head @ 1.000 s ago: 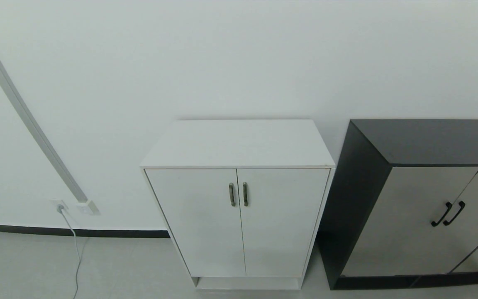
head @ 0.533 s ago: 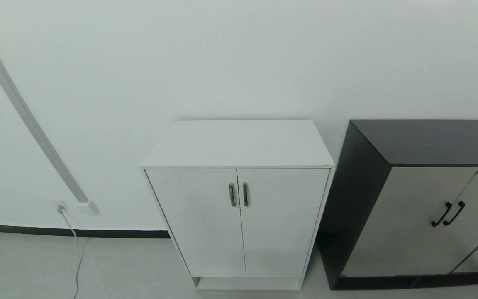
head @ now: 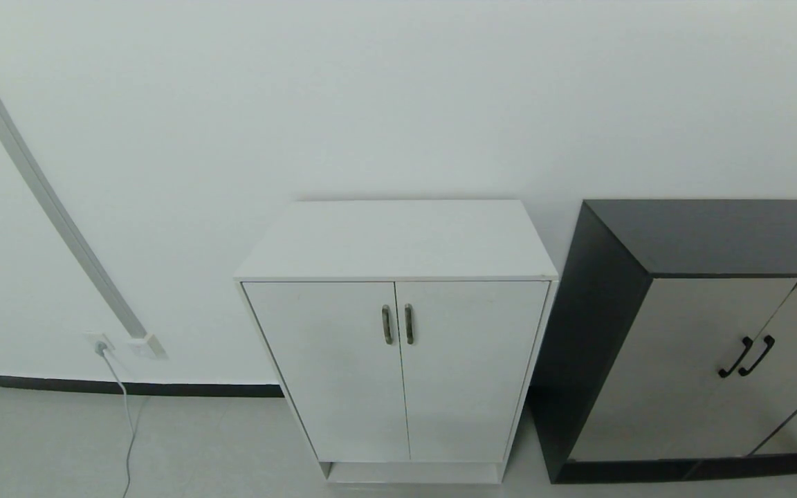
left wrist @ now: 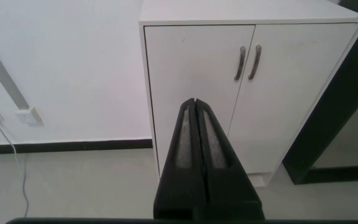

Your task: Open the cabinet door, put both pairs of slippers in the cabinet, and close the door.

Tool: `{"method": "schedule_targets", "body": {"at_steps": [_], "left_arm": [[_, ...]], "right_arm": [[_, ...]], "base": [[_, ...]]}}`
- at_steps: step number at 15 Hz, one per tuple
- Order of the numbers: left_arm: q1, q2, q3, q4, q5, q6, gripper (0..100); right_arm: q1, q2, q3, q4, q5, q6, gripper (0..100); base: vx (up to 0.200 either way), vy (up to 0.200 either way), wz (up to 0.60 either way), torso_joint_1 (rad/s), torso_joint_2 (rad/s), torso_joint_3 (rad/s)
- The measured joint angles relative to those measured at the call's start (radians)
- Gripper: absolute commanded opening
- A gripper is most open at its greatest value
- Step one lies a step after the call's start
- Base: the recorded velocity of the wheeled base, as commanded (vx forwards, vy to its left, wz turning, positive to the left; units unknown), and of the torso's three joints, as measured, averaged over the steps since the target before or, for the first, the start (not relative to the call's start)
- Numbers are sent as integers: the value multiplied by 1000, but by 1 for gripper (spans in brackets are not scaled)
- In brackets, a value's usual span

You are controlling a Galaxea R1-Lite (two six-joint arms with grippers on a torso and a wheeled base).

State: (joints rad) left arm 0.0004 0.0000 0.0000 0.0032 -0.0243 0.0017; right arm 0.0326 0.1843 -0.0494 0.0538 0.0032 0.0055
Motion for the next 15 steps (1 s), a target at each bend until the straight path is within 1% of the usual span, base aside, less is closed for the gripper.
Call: {"method": "schedule_targets", "body": {"at_steps": [2,6,9,15], "left_arm": [[0,0,0,0,0,1,0],[0,0,0,0,0,1,0],[0,0,0,0,0,1,0],[0,0,0,0,-2,2,0]], "right_arm": [[1,-64,1,-4,-7,-76,0],[7,-107,5,-9,4,-24,0],[8,-114,13,-26,83,-14,0],[-7,-135,47,-47,76,-17,0]], "base": [[0,0,0,0,0,0],[0,0,0,0,0,0],[0,0,0,0,0,0],[0,0,0,0,0,0]]}}
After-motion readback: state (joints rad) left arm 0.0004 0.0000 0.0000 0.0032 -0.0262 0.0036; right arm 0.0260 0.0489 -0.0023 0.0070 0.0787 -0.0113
